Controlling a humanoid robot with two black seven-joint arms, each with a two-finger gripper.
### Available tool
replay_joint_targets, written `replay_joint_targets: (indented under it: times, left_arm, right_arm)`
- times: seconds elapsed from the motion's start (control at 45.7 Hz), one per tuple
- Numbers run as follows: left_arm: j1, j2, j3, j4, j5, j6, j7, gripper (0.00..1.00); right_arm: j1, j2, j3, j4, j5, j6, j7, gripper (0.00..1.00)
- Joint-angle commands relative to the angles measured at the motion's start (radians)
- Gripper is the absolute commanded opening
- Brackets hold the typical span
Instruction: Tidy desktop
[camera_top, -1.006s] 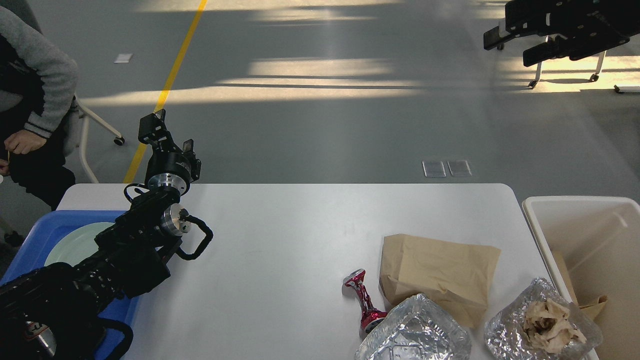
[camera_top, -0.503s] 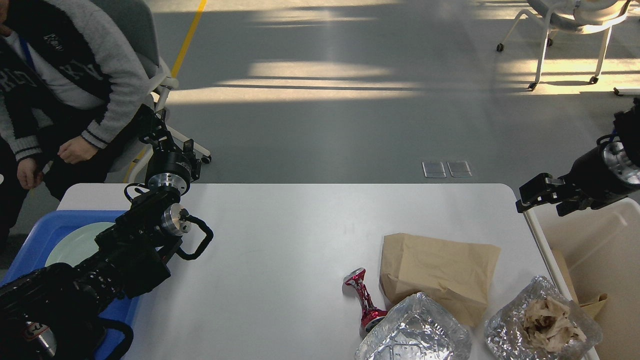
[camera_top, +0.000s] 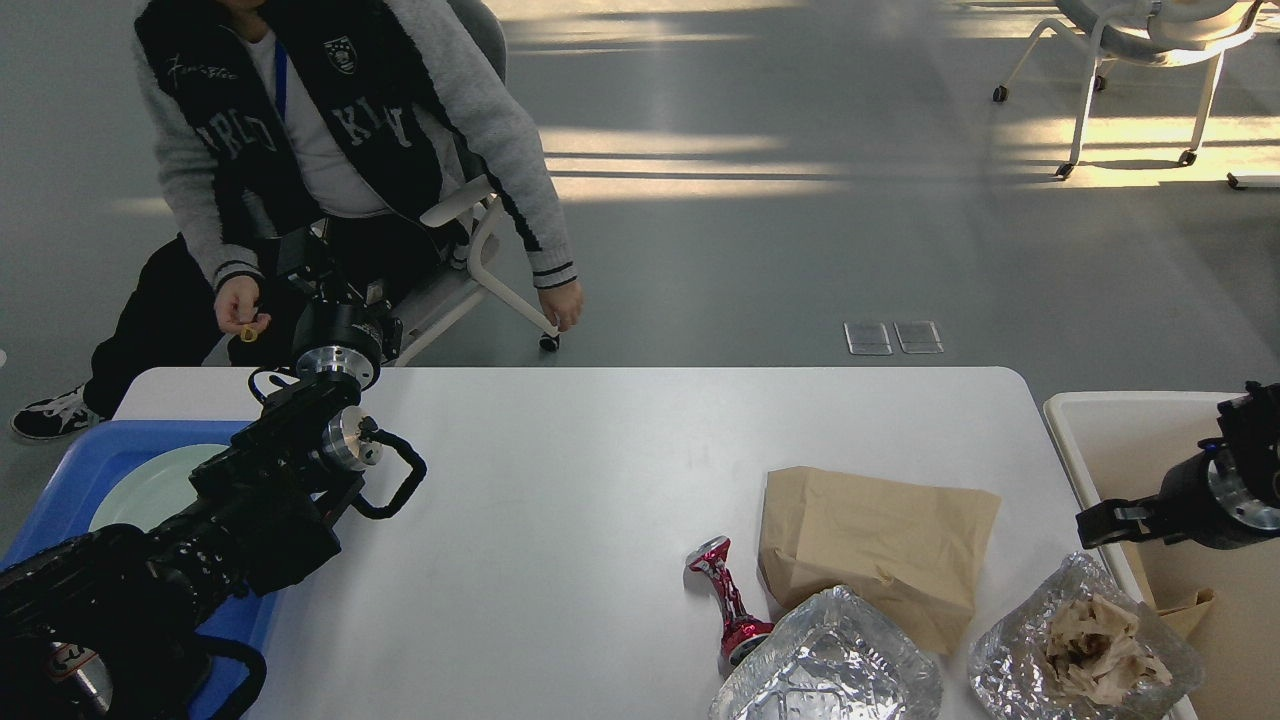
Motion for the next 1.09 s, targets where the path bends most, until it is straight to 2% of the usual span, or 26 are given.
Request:
replay_joint_targets:
  times: [0.0,0.131,0.569,0.831,0.941,1.072]
  left_arm:
    - [0.000,0.000,-0.001,0.000,0.000,0.001,-0.001,0.96]
    - [0.000,0.000,-0.001,0.000,0.000,0.000,-0.001,0.96]
    - [0.000,0.000,-0.001,0.000,0.000,0.000,0.000,0.96]
    - [0.000,0.000,0.001,0.000,0.000,0.000,0.000,0.96]
    - [0.000,0.000,-0.001,0.000,0.000,0.000,0.000,0.96]
    - [0.000,0.000,-0.001,0.000,0.000,0.000,0.000,0.96]
  right_arm:
    - [-0.081,0.036,-0.001,-0.056,-0.002,-0.107,0.000,0.84]
    - [-0.133,0.048,-0.001,-0.082,0.001,-0.165,0.000,0.83]
    - [-0.170,0.077,0.008,-0.087,0.009,-0.172,0.000,0.69]
    - [-0.224,0.144,0.007,-0.165,0.015,-0.228,0.000,0.63]
    - [-0.230,0.157,0.007,-0.185,0.016,-0.228,0.000,0.58]
    - [-0.231,0.161,0.008,-0.186,0.016,-0.228,0.001,0.46]
